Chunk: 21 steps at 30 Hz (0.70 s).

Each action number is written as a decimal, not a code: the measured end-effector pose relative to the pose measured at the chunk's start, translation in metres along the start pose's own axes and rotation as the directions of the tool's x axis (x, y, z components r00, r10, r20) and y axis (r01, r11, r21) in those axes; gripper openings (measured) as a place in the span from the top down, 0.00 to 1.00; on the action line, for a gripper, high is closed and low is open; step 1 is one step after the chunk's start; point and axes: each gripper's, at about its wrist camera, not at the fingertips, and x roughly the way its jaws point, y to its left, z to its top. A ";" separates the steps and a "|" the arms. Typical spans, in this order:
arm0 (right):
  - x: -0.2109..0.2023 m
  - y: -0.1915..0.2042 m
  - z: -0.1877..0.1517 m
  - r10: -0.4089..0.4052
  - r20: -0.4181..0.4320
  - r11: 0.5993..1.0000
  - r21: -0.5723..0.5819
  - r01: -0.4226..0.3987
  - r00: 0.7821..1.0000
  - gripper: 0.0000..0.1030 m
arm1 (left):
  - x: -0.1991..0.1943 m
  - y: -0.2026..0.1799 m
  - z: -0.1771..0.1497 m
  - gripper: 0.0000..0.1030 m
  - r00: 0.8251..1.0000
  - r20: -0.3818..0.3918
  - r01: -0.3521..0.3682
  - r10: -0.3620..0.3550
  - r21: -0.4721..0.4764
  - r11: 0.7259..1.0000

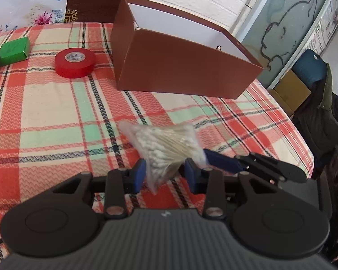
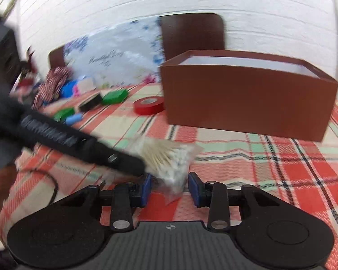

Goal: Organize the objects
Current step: 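Carry the cotton swab bag into the brown box and release it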

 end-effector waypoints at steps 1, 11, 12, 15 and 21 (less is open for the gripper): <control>0.000 -0.003 0.000 0.002 -0.001 1.000 0.021 -0.002 1.000 0.60 | 0.000 0.000 0.000 0.61 1.000 0.000 -0.007 0.007 0.000 1.000; 0.007 0.003 -0.003 0.010 -0.020 1.000 -0.016 -0.010 1.000 0.54 | 0.004 0.013 0.006 0.44 1.000 0.005 -0.016 0.017 -0.077 0.997; 0.007 0.004 -0.003 0.010 -0.022 1.000 -0.017 -0.011 1.000 0.53 | 0.006 0.014 0.006 0.44 1.000 0.001 -0.008 0.009 -0.085 0.996; 0.008 0.005 0.000 0.011 -0.028 1.000 -0.026 -0.012 1.000 0.51 | 0.010 0.012 0.007 0.44 1.000 -0.012 0.019 -0.021 -0.098 0.995; 0.009 0.003 0.008 0.001 -0.013 0.999 -0.035 -0.001 1.000 0.41 | 0.009 0.008 0.014 0.32 0.998 0.015 0.054 -0.053 -0.104 0.993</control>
